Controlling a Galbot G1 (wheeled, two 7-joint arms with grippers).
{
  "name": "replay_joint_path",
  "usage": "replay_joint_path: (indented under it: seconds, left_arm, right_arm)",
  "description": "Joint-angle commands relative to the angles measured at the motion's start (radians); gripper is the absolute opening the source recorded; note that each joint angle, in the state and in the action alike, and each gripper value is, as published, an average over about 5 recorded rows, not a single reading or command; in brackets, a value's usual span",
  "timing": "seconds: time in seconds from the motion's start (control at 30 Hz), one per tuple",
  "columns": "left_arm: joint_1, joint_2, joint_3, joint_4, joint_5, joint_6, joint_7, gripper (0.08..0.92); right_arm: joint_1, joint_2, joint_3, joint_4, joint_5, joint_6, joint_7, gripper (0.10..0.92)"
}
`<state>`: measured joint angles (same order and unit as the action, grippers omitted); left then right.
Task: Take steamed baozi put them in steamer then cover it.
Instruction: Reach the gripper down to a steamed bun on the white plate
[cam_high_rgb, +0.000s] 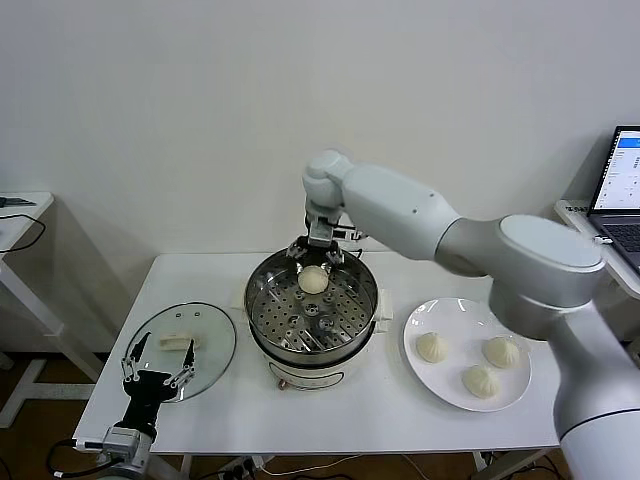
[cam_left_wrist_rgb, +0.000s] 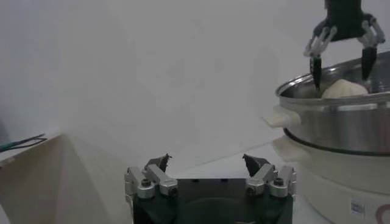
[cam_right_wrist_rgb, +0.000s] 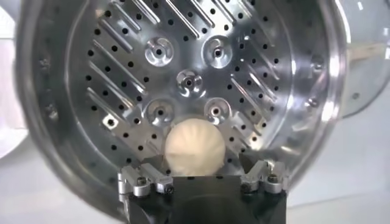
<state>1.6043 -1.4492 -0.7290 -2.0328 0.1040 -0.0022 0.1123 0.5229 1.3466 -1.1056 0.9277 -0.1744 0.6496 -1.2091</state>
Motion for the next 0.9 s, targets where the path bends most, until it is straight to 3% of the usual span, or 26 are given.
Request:
replay_joint_path:
  seconds: [0.03,0.17,0.43,0.63,0.9]
  left_arm:
    - [0.007,-0.001,0.01,-0.013,0.005,0.0,-0.002,0.823]
    - [0.013,0.0,0.015,-0.02,0.01,0.0,-0.003,0.823]
    - [0.025,0.001,0.016,-0.023,0.016,-0.002,-0.003,0.823]
    - [0.023,-0.002,0.022,-0.019,0.02,-0.002,-0.003,0.823]
    - [0.018,-0.002,0.031,-0.005,0.027,-0.001,-0.002,0.823]
  right_arm:
    - [0.231,-0.347,-0.147,0.305,0.316,-0.356,-0.055,0.823]
    - [0.241,-0.524,-0.214,0.406,0.41,-0.593,-0.083,0.823]
    - [0.023,-0.721,-0.133,0.439,0.409,-0.775,-0.1,0.823]
    - [-0.17,-0.74,-0.009,0.453,0.357,-0.951,-0.107,0.823]
    - [-0.336,-0.692,0.105,0.363,0.306,-0.939,-0.03,0.823]
